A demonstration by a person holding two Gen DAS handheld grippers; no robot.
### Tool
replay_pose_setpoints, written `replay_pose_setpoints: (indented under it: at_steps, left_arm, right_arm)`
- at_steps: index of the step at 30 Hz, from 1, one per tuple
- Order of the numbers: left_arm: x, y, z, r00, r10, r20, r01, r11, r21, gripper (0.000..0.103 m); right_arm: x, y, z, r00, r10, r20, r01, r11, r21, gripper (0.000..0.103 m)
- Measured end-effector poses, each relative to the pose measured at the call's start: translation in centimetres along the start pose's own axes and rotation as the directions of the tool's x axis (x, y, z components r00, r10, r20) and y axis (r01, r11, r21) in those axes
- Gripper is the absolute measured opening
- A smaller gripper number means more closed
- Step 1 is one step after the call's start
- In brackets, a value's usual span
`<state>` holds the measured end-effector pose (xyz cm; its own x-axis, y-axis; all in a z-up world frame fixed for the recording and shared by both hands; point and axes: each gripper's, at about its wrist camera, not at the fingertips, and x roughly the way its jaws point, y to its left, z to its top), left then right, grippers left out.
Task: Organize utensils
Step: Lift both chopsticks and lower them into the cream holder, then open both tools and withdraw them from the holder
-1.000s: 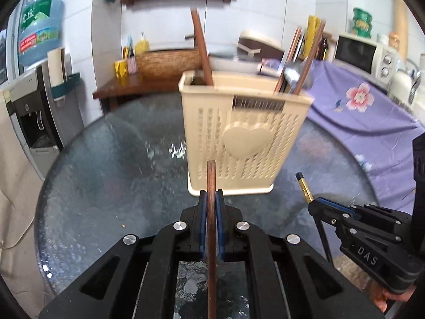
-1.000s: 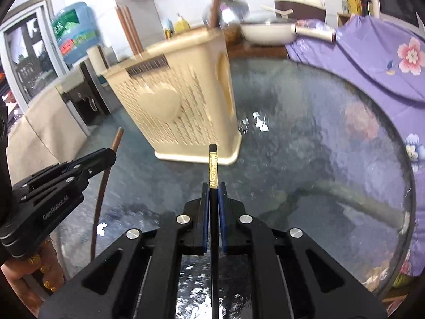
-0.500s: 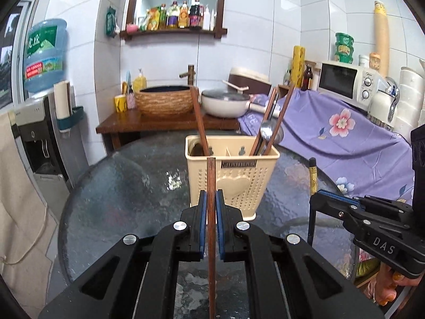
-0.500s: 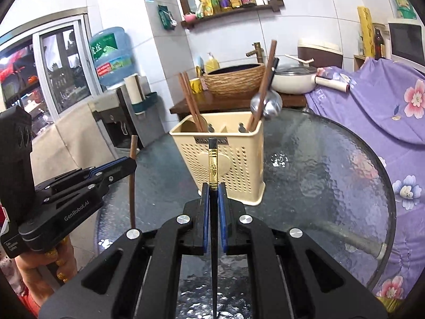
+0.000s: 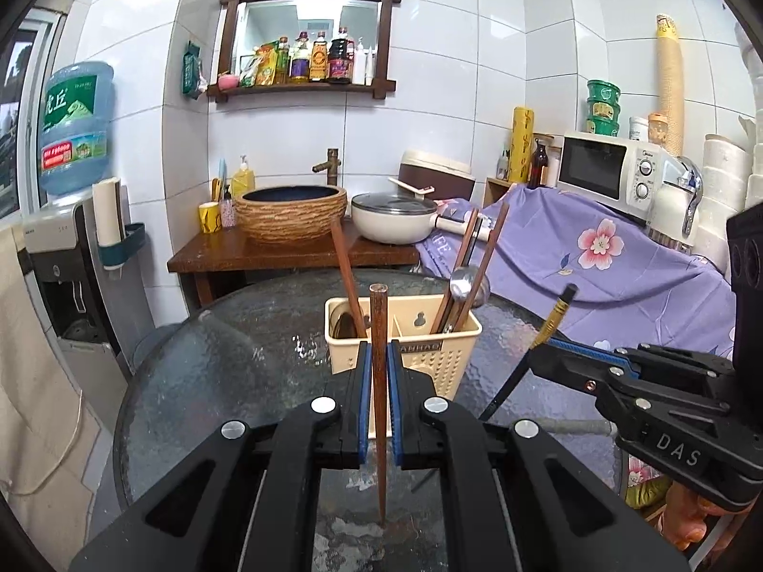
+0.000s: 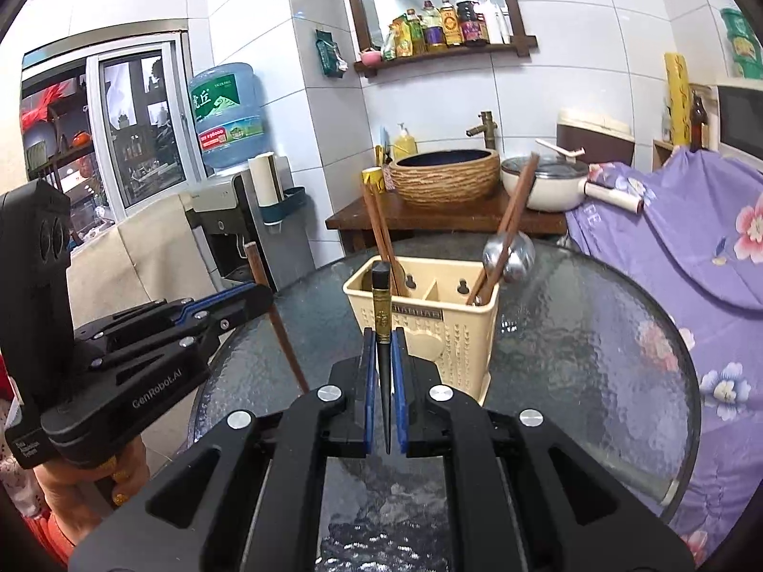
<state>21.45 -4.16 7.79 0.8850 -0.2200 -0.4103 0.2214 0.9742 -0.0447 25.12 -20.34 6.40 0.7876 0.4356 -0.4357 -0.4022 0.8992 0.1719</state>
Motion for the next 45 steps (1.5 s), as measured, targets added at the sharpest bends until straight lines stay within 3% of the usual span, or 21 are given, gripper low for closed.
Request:
replay_pose_setpoints:
  at_steps: [6,13,20,23,26,32,45]
  left_arm:
    - [0.0,0.1,2.3,0.998,-0.058,0.015,0.058,0.998,-0.002,0.007]
    - [-0.4,0.6,8.3,0.990,-0.130,0.060,0.131,0.991,-0.019,0.007]
    - [0.4,0.7,15.0,0.989,-0.085,0.123,0.086,0.996,-0.004,0.007]
    - [2.0,0.8,16.2,0.991,-0.053,0.121,0.053,0.999,-0.002,0.007]
    - [4.2,1.0,15.9,0.995,-0.033,0.095,0.034,0.999,-0.006,0.007]
    - [8.7,1.6,11.9,1.000,-0.025,0.009,0.026,0.999,-0.028,0.007]
    - [12.7,2.7,6.2,0.995,-0.043,-0.091,0.038,0.998,-0.056,0.007]
  right_arm:
    - [-0.2,-0.1,3.0,1.000,0.004,0.004,-0.004,1.000,-0.025,0.007]
    - [-1.4,-0.7,9.5,0.999,0.020,0.045,-0.019,1.000,-0.020,0.007]
    - [-1.3,-1.5,17.1,0.994,-0.008,0.112,0.006,1.000,0.013,0.007]
    - [-0.1,-1.7,18.5,0.993,-0.033,0.117,0.031,0.999,0.018,0.007]
    - [2.0,-2.3,17.9,0.993,-0.056,0.103,0.054,0.998,0.023,0.007]
    - [6.7,-3.8,13.6,0.996,-0.083,0.035,0.082,0.996,0.036,0.007]
    - [11.4,-5.2,7.7,0.993,-0.101,-0.058,0.104,0.993,0.050,0.007]
